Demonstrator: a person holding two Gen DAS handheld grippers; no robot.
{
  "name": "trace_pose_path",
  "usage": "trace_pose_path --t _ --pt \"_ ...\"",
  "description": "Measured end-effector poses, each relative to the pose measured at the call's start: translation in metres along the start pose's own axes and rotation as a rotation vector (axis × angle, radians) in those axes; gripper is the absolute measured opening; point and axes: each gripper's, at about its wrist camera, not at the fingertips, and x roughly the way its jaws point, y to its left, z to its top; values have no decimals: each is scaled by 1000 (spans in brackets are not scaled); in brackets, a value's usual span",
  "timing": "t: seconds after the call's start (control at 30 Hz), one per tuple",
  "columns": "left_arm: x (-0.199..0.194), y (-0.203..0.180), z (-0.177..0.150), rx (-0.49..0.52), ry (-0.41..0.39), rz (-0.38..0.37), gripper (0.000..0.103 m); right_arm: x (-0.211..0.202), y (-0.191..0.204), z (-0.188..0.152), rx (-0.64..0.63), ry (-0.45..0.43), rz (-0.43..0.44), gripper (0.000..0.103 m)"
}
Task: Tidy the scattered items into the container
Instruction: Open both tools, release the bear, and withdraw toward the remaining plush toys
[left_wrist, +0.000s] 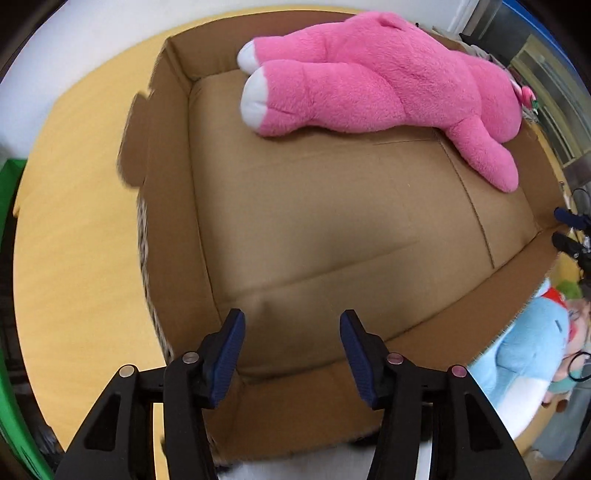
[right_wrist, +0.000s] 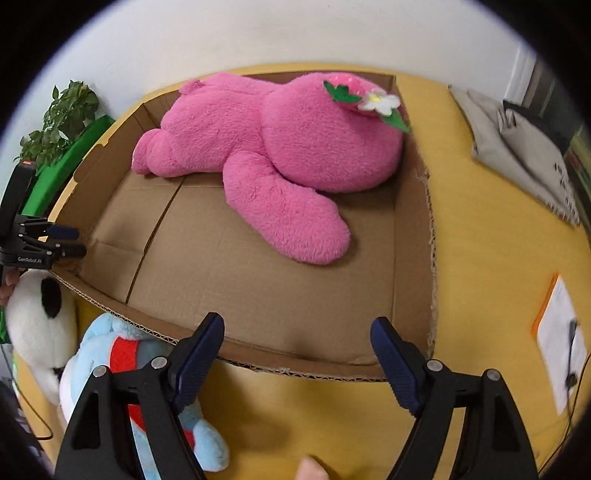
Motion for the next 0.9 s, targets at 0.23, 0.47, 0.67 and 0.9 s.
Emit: trace_pose_path --t 0.23,0.47,0.67,0.9 --pt "-21 -6 -43 -29 -53 -22 57 -18 9 -31 66 -66 -11 82" --pt "-110 -41 -116 -47 -340 -110 76 -116 44 -64 110 -393 57 93" --pt "-169 -79 -186 -93 -546 -99 103 -158 96 -109 64 -514 82 103" --pt "-159 -106 -219 -166 -577 -44 103 -163 119 -142 66 -534 20 103"
